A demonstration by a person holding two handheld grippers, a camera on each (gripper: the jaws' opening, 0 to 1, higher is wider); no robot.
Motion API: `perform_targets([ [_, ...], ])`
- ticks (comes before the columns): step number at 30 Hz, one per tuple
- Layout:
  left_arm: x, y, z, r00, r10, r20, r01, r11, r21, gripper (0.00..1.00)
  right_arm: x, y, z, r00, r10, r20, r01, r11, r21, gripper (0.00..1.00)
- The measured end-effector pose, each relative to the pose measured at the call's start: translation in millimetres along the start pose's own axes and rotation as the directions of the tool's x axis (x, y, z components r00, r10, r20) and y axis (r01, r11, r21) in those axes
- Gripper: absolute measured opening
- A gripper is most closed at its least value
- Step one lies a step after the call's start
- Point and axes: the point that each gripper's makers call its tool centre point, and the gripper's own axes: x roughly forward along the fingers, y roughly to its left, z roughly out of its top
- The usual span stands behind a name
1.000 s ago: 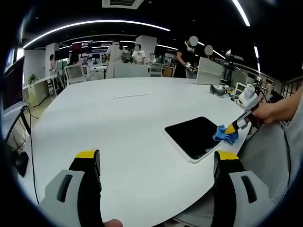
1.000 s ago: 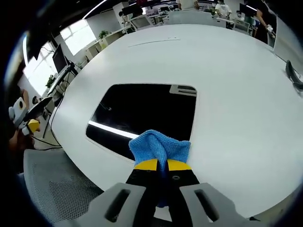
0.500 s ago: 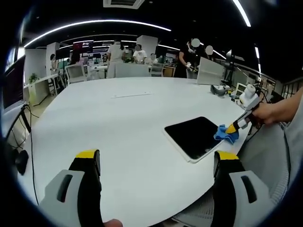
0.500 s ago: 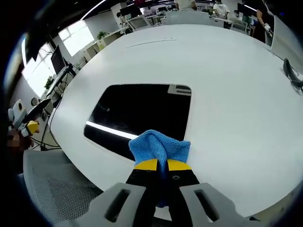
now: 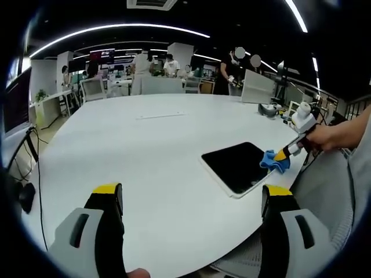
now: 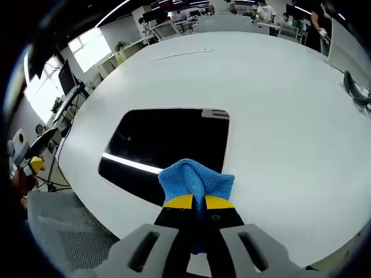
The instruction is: Wipe the mirror surface with the cleaning cloth until all visible marks leave the cleaned area.
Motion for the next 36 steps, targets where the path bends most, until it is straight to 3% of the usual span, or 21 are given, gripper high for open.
perform_targets([
  [24, -2, 6.7, -2.2, 1.000, 0.000, -0.031, 0.000, 1.000, 0.010, 0.99, 18, -15, 36.4, 1.000, -0.015, 0.007, 0.015, 1.000, -0.015, 0.00],
  [36, 3, 10.5, 4.7, 1.000, 0.021, -0.001, -0.021, 0.999, -0.039, 0.97, 31, -24, 61.2, 1.000, -0.023, 0.012, 0.023, 1.000, -0.008, 0.00],
])
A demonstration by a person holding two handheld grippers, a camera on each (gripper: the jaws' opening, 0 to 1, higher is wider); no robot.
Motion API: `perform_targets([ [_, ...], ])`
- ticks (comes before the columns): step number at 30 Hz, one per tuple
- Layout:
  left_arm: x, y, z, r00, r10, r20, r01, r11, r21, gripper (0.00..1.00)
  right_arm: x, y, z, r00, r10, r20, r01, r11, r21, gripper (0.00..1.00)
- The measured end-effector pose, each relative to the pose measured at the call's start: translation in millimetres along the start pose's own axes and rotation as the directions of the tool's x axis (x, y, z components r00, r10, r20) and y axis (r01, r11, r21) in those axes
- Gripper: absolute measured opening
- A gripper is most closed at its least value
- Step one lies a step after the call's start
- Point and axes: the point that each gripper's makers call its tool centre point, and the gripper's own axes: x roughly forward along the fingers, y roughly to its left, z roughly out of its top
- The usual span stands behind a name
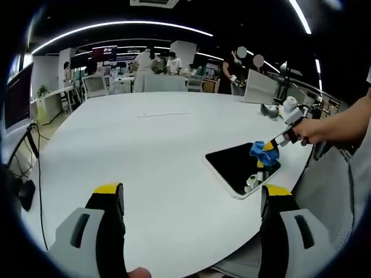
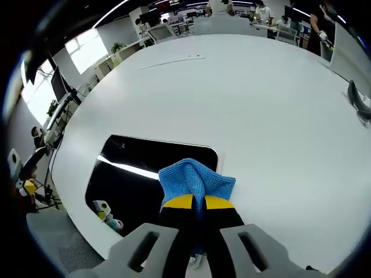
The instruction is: Wipe the mirror surface with the cleaning cloth until all visible marks leave the cleaned area.
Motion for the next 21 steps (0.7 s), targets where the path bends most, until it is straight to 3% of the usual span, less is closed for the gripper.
perform_targets([
  [12, 3, 4.5, 11.0, 1.000, 0.003, 0.023, -0.002, 0.999, -0.039, 0.99, 13, -6, 23.4, 1.000, -0.008, 0.009, 0.008, 1.000, 0.009, 0.00],
  [14, 7, 5.1, 16.5, 0.999, 0.001, 0.049, 0.003, 0.997, -0.078, 0.99, 13, -6, 24.2, 1.000, -0.008, 0.006, 0.008, 1.000, 0.001, 0.00],
  [21, 15, 4.0, 26.8, 0.999, -0.005, 0.048, 0.006, 1.000, -0.004, 0.99, 19, -8, 32.5, 1.000, -0.014, -0.006, 0.014, 1.000, -0.023, 0.00],
])
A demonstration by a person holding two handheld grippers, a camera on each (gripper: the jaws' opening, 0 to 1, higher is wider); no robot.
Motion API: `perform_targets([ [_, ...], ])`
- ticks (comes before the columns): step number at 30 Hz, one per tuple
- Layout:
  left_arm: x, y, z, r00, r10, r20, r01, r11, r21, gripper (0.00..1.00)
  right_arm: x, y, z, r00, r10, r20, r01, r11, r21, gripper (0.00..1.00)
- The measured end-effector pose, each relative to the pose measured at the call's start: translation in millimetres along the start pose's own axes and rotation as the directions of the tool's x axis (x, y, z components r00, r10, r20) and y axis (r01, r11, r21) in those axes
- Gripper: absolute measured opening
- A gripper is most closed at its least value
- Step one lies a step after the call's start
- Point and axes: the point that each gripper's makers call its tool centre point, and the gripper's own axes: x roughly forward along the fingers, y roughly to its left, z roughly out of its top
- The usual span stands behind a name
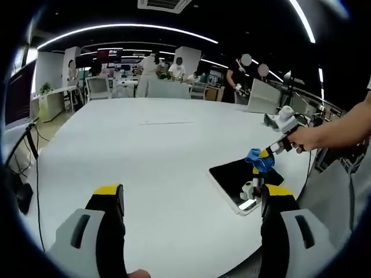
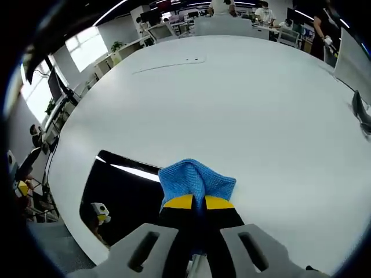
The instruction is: Wipe the mirror surface with the cleaning cloth until all visible marks leave the cleaned area.
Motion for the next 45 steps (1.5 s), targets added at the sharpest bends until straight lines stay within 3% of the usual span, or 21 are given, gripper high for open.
perform_targets([
  [12, 0, -4.9, -6.1, 1.000, -0.002, -0.025, 0.002, 1.000, 0.002, 0.99, 5, -2, 7.1, 1.000, 0.003, -0.003, -0.003, 1.000, -0.005, 0.00],
  [27, -2, -8.5, -2.1, 1.000, 0.000, -0.006, 0.000, 1.000, -0.005, 0.98, 3, -2, 7.0, 1.000, 0.012, -0.015, -0.012, 1.000, 0.004, 0.00],
  [32, -5, -5.7, 1.2, 1.000, -0.002, -0.006, 0.002, 1.000, 0.002, 0.98, -17, -2, 17.1, 0.999, 0.039, 0.033, -0.040, 0.999, 0.028, 0.00],
  [35, -5, -0.7, 4.4, 1.000, 0.007, 0.010, -0.007, 1.000, -0.002, 0.98, -30, -13, 17.7, 0.999, 0.017, 0.051, -0.018, 1.000, 0.017, 0.00],
  [37, -6, -0.9, 5.5, 1.000, 0.009, 0.016, -0.009, 1.000, -0.002, 0.98, -42, -20, 18.3, 0.997, 0.012, 0.076, -0.016, 0.998, 0.056, 0.00],
  [45, -6, -1.4, 6.2, 0.999, 0.010, 0.036, -0.010, 1.000, -0.005, 0.98, -69, -51, 0.6, 0.996, -0.035, 0.079, 0.029, 0.997, 0.070, 0.00],
])
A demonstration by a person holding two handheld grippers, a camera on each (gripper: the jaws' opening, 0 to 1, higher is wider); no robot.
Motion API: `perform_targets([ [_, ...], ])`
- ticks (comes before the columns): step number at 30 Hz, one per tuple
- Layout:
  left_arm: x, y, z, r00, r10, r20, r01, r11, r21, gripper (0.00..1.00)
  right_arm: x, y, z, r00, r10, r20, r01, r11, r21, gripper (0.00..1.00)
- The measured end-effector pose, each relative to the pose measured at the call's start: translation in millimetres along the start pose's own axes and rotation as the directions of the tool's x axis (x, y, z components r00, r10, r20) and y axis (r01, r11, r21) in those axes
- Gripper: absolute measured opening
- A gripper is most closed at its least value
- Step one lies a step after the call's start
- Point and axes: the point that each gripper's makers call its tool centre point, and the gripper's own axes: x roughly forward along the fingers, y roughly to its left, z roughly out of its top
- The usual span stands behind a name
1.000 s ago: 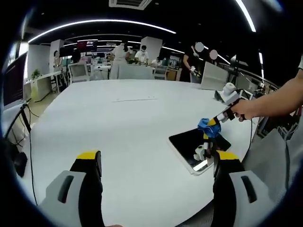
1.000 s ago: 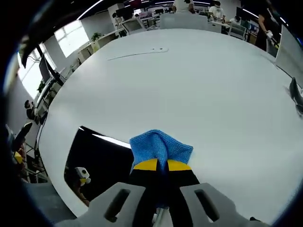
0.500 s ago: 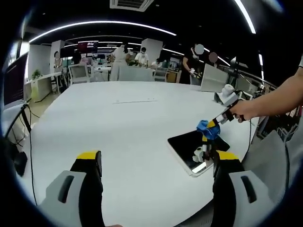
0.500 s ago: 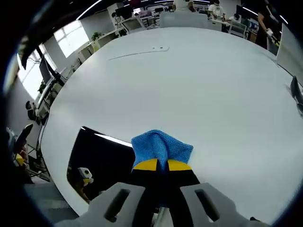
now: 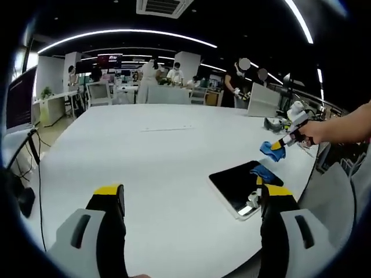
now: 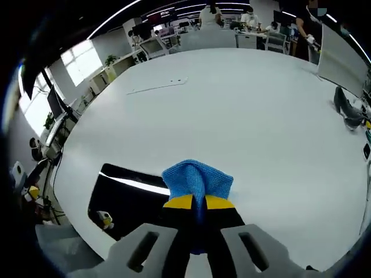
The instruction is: Wipe the mirror surface with the cleaning cloth until all visible marks leave the cleaned area.
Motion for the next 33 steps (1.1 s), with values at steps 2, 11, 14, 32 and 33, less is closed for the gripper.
perform_targets([
  [2, -1, -1.8, -1.4, 1.000, -0.003, -0.003, 0.003, 1.000, 0.003, 0.98, -4, -5, -4.9, 1.000, -0.014, -0.004, 0.014, 1.000, 0.002, 0.00],
  [11, -11, 11.0, -8.5, 1.000, 0.020, -0.008, -0.021, 1.000, -0.011, 0.98, 6, -17, -46.5, 0.995, -0.047, -0.087, 0.050, 0.998, 0.029, 0.00],
  [14, -17, 13.2, -8.3, 0.999, 0.033, 0.001, -0.033, 0.999, -0.020, 0.98, 8, -23, -52.4, 0.994, -0.063, -0.094, 0.065, 0.998, 0.018, 0.01],
  [32, -20, 7.2, -13.2, 0.999, 0.032, -0.013, -0.033, 0.999, -0.021, 0.99, 20, -34, -69.3, 0.989, -0.096, -0.112, 0.087, 0.993, -0.086, 0.02],
  [33, -19, 6.2, -12.5, 0.999, 0.032, -0.013, -0.032, 0.999, -0.020, 0.99, 20, -34, -68.4, 0.990, -0.087, -0.111, 0.074, 0.990, -0.123, 0.02],
])
